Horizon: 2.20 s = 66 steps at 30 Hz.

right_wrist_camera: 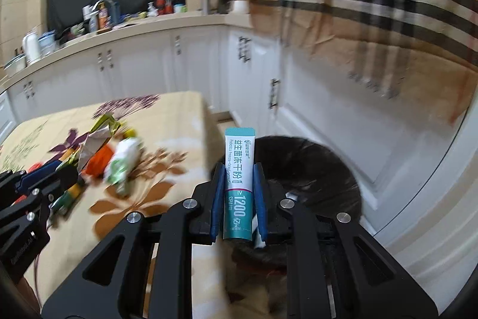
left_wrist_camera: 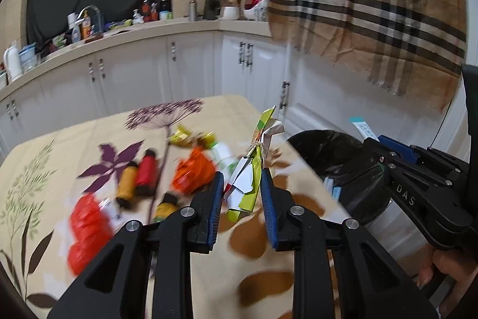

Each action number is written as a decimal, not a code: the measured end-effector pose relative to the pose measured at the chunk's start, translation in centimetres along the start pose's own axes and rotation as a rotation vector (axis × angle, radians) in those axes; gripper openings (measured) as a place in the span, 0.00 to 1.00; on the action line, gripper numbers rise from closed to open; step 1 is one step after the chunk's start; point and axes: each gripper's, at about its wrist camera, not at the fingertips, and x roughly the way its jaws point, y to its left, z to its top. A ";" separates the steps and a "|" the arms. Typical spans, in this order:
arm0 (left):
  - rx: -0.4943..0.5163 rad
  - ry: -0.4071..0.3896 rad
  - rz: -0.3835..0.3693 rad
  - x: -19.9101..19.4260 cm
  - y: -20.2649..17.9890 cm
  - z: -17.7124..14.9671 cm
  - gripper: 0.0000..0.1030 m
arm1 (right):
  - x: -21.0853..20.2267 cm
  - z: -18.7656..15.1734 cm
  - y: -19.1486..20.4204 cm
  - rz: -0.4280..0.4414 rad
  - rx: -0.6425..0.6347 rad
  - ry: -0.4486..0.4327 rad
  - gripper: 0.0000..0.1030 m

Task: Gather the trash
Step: 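Carry the teal tube over the bin with the right tool while the left tool grasps a yellow-green wrapper, then open both tools to drop the teal tube and wrapper into the bin, then move both open tools back over the trash on the table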

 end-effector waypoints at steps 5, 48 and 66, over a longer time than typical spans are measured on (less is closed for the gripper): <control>0.042 -0.001 -0.014 2.9 -2.7 1.3 0.25 | 1.6 1.1 -2.8 -0.066 0.019 -0.020 0.18; 0.029 0.060 0.037 4.9 -1.6 2.5 0.48 | 5.1 1.2 -2.0 -0.014 0.080 0.045 0.44; -0.093 0.067 0.283 -2.4 10.2 -2.5 0.53 | 2.8 0.0 10.6 0.194 -0.064 0.087 0.50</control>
